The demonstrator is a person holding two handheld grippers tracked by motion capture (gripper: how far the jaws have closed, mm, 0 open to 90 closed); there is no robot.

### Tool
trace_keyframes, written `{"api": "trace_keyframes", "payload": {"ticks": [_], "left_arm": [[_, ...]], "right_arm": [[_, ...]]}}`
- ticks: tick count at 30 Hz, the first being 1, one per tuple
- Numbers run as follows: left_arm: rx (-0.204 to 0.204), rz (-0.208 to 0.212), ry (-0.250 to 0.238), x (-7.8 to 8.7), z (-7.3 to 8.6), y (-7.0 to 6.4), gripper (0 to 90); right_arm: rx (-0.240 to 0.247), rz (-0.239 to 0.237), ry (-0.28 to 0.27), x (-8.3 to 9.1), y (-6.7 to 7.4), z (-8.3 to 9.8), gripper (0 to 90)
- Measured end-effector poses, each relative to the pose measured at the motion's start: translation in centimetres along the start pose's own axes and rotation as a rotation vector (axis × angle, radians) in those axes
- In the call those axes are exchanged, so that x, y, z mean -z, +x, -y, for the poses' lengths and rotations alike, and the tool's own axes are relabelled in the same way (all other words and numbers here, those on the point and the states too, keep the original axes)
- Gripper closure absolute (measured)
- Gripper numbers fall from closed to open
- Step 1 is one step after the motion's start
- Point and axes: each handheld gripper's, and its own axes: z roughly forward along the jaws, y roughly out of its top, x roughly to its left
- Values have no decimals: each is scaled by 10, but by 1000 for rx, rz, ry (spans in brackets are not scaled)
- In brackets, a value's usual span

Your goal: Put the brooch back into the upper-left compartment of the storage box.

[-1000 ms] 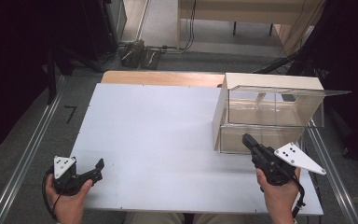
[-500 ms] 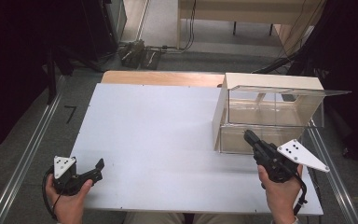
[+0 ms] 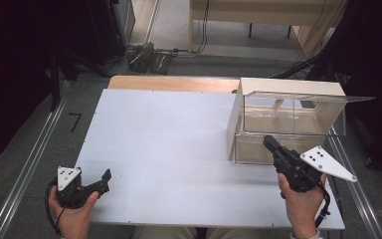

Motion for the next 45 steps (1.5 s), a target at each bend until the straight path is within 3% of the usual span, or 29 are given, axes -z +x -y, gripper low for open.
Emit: {"api": "trace_keyframes", "payload": {"ticks": [40,45], "left_arm": [[6,0,-5,0,0,1,27],[6,0,-5,0,0,1,27]], "right_arm": [[-48,85,-18,-10,-30,-9,869],[-74,85,-22,-13,-35,-10,735]]}}
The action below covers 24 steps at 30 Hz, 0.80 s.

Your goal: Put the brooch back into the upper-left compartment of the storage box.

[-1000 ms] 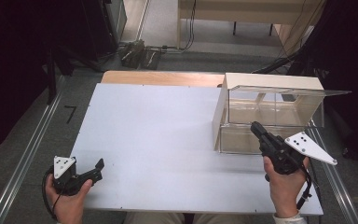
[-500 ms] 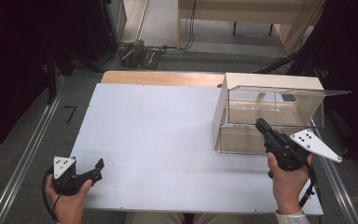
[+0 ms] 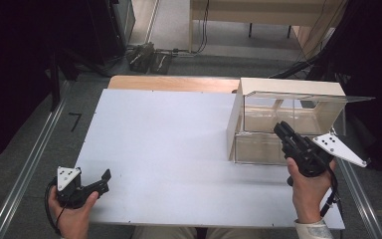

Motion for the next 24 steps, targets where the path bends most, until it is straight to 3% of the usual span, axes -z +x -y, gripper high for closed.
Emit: {"api": "trace_keyframes", "payload": {"ticks": [24], "left_arm": [[0,1,-1,0,0,0,27]], "right_arm": [[28,-34,4,1,5,-4,353]]}}
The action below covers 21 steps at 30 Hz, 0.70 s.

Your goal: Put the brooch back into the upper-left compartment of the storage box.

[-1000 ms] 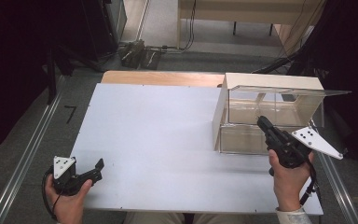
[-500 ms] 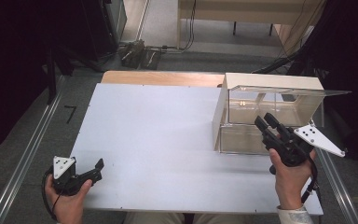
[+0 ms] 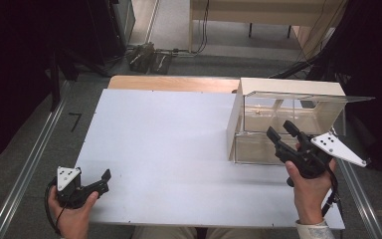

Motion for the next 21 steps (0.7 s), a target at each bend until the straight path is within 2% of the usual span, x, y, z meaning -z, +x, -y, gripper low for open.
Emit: {"api": "trace_keyframes", "payload": {"ticks": [7,21], "left_arm": [[1,2,0,1,0,0,27],[5,0,-1,1,0,1,27]], "right_arm": [[5,-11,29,-1,3,0,302],[34,-3,44,6,8,1,208]]}}
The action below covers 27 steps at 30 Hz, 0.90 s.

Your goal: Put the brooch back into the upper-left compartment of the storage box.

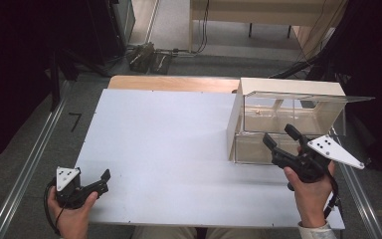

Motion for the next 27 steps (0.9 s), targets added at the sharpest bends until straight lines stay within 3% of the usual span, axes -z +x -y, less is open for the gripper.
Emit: {"api": "trace_keyframes", "payload": {"ticks": [27], "left_arm": [[3,-4,-4,1,0,1,27]], "right_arm": [[30,30,-17,28,-3,14,180]]}}
